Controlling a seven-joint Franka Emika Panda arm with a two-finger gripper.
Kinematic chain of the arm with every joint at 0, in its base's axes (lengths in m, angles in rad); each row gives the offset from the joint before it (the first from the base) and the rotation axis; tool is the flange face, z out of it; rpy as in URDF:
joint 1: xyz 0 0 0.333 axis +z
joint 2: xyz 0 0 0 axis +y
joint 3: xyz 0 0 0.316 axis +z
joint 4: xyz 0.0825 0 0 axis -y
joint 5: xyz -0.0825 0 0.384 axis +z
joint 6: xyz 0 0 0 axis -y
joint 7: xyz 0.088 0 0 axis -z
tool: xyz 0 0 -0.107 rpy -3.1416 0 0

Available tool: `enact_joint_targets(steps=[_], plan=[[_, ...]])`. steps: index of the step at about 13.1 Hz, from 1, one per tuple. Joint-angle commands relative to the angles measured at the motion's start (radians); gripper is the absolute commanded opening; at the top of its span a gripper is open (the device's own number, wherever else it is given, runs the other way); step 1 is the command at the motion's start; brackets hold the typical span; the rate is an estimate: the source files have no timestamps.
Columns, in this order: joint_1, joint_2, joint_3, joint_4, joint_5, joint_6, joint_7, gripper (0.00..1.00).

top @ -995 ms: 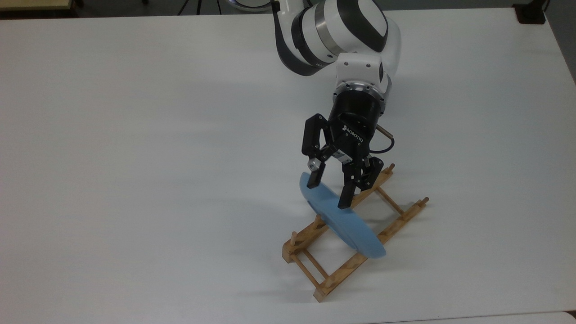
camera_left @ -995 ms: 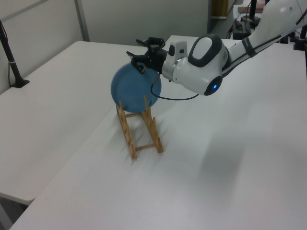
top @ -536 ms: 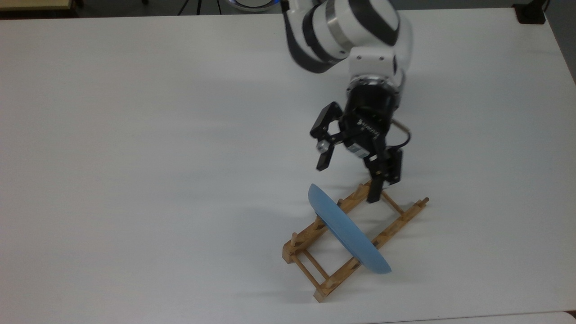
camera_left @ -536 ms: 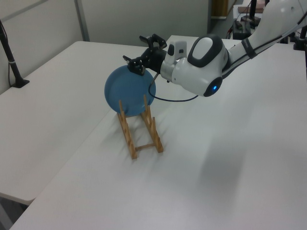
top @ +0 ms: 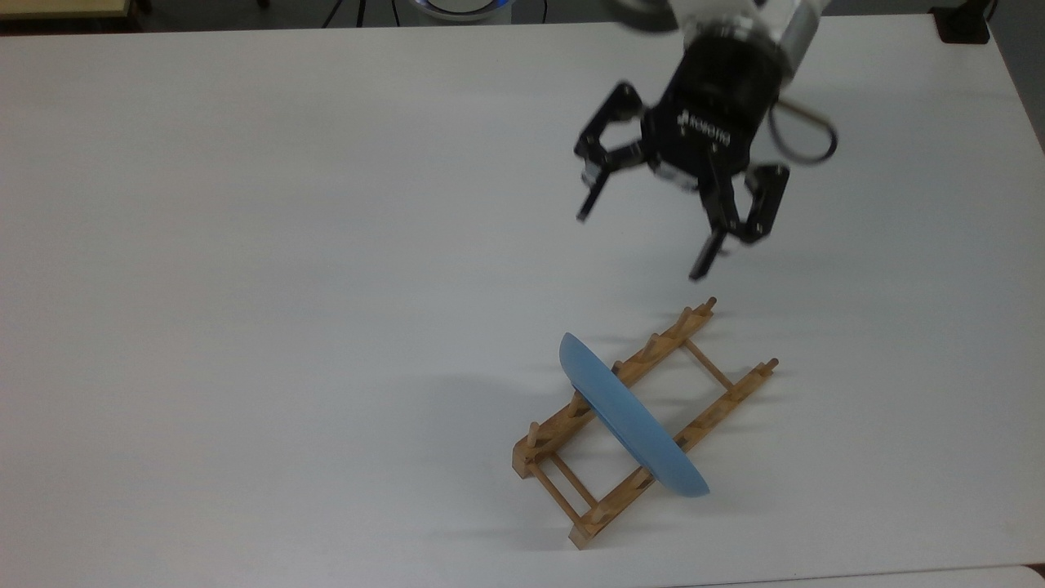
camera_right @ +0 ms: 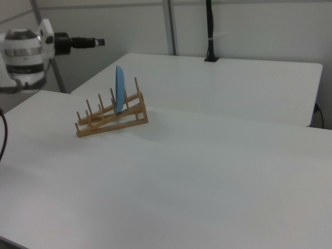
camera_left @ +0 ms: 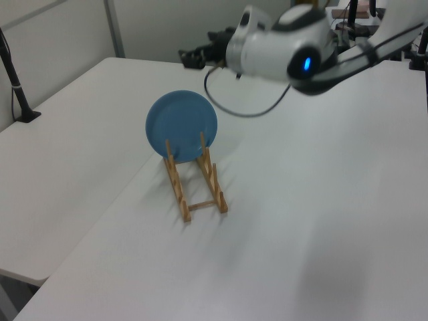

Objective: Place plate in plate rack

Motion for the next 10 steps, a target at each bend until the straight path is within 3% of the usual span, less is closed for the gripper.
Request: enact_joint_targets(steps=[1, 3, 6, 8, 10], plan=[[-0.038, -0.140, 0.015, -0.027, 0.446, -0.005, -0.142, 1.00], [-0.058, -0.225, 0.012, -0.032, 0.733, -0.046, -0.228, 1.00], [-0.095, -0.321, 0.001, -0.030, 1.123, -0.265, -0.508, 1.00], [-0.116, -0.372, -0.031, -0.029, 1.329, -0.436, -0.674, 1.00], [-0.121, -0.435, -0.103, -0.032, 1.470, -0.582, -0.817, 1.00]])
